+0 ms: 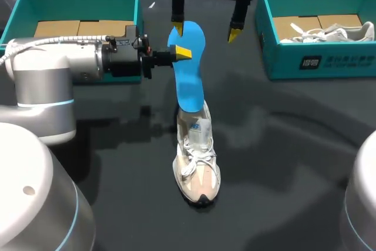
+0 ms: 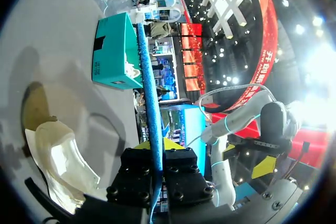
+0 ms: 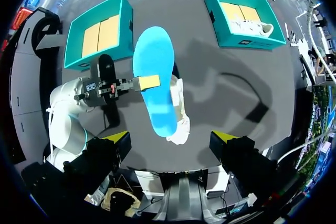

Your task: Take the shoe out of the shoebox, open the shoe tongue, remove and reinsert the insole, then place the shoe into the shoebox

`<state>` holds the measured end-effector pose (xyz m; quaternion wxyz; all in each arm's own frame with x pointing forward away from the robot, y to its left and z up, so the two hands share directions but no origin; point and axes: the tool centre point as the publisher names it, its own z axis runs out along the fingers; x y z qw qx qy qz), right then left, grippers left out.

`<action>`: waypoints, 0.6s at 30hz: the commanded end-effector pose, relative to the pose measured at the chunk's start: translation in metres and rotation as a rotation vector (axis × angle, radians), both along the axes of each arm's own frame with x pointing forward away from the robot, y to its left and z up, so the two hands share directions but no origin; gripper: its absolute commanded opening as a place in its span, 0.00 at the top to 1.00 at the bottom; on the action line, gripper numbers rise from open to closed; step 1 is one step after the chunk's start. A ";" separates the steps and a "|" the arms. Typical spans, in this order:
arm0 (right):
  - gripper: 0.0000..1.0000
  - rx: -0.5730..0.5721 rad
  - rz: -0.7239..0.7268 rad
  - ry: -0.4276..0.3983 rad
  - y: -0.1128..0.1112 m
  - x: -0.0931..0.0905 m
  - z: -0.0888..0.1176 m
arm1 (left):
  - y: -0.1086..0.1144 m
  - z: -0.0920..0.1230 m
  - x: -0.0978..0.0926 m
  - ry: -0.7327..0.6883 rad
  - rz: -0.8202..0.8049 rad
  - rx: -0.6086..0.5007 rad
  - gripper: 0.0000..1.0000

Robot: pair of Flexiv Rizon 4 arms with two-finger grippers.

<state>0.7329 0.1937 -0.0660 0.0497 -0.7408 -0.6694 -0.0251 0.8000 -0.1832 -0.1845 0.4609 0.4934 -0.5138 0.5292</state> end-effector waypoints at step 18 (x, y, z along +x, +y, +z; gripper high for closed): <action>0.00 0.548 -0.043 -0.027 -0.040 0.006 -0.021 | 0.000 0.000 -0.001 -0.001 0.002 -0.001 1.00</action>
